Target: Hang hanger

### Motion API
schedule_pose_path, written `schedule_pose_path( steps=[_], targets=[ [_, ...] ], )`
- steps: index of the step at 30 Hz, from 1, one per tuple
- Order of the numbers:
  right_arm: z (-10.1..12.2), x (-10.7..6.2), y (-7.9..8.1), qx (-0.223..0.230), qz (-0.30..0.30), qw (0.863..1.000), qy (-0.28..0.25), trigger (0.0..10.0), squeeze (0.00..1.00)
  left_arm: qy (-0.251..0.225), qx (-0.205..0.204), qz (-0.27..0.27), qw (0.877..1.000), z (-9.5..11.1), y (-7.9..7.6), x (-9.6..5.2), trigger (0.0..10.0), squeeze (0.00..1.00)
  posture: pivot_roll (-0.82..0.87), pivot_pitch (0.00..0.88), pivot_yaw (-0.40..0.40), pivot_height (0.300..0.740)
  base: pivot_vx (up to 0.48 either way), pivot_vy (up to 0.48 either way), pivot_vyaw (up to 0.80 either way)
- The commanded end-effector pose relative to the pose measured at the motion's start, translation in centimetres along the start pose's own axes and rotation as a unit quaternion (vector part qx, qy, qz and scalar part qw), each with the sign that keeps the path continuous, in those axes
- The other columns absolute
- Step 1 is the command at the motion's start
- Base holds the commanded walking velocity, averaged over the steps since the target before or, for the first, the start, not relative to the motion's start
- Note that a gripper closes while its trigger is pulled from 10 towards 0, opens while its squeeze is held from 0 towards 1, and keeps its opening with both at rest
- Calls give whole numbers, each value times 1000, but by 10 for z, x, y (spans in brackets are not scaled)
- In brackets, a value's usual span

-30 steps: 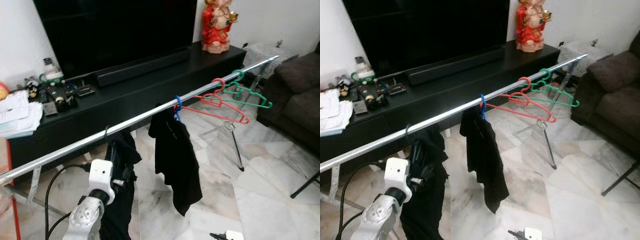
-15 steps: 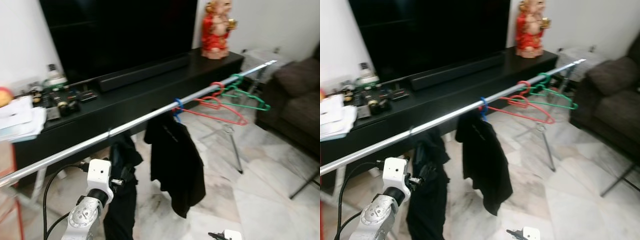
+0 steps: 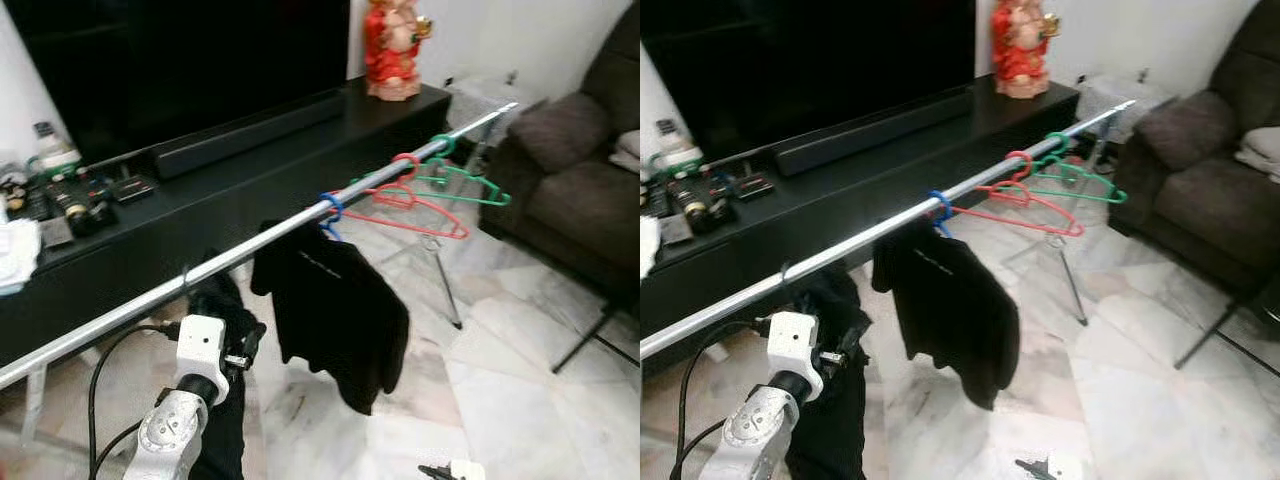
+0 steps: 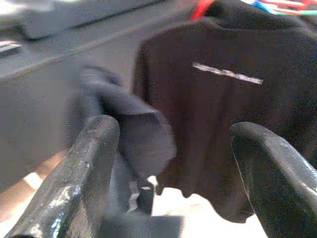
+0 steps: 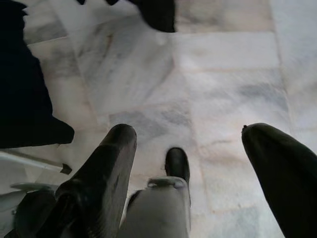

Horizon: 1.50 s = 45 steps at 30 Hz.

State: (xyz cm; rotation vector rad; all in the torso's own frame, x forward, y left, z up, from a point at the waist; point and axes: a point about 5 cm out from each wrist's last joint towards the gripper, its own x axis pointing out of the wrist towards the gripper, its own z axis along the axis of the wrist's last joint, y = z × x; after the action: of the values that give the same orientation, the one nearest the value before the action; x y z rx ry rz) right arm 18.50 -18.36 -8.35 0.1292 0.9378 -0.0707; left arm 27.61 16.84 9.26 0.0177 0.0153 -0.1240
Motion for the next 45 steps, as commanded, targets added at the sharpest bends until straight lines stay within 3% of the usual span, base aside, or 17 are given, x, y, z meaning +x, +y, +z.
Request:
schedule_pose_path(
  steps=[1, 11, 14, 17, 24, 27, 30, 35, 39, 45],
  targets=[
    [-5, -1, 0, 4, -1, 1000, 6, 10000, 0, 2, -4, 6, 1000, 1, 3, -4, 10000, 0, 107, 47, 32, 740, 0, 0, 0],
    [-5, -1, 0, 4, -3, 1000, 6, 10000, 0, 5, -10, 12, 1000, 3, 7, -7, 10000, 0, 107, 48, 32, 740, 0, 0, 0],
    [-4, -1, 0, 0, -2, 1000, 7, 10000, 0, 59, 40, -30, 997, 11, -11, 19, 10000, 0, 114, 47, 30, 740, 0, 0, 0],
    [-4, 0, 0, 0, -2, 1000, 7, 10000, 0, 65, 54, -22, 996, 15, -13, 31, 10000, 0, 108, 45, 34, 740, 0, 0, 0],
    [-3, 0, 2, 6, -4, 1000, 5, 10000, 0, 104, 69, 13, 992, 18, -5, 49, 10000, 0, 93, 46, 47, 740, 0, 0, 0],
    [-3, 0, 2, 8, -5, 1000, 7, 10000, 0, 143, 78, 37, 986, 15, 2, 51, 10000, 0, 90, 48, 51, 740, 0, 0, 0],
    [-3, 0, 2, 8, -5, 1000, 8, 10000, 0, 152, 81, 49, 984, 14, 5, 51, 10000, 0, 90, 48, 51, 740, 0, 0, 0],
    [-4, 0, 3, 7, -5, 1000, 9, 10000, 0, 151, 69, 71, 983, 17, 8, 57, 10000, 0, 97, 51, 51, 740, 0, 0, 0],
    [-4, 0, 3, 7, -3, 1000, 8, 10000, 0, 142, 35, 74, 987, 25, 0, 69, 10000, 0, 96, 49, 52, 740, 0, 0, 0],
    [-4, 0, 3, 8, -4, 1000, 9, 10000, 0, 152, 29, 71, 985, 24, -10, 78, 10000, 0, 90, 50, 53, 740, 0, 0, 0]
  ],
)
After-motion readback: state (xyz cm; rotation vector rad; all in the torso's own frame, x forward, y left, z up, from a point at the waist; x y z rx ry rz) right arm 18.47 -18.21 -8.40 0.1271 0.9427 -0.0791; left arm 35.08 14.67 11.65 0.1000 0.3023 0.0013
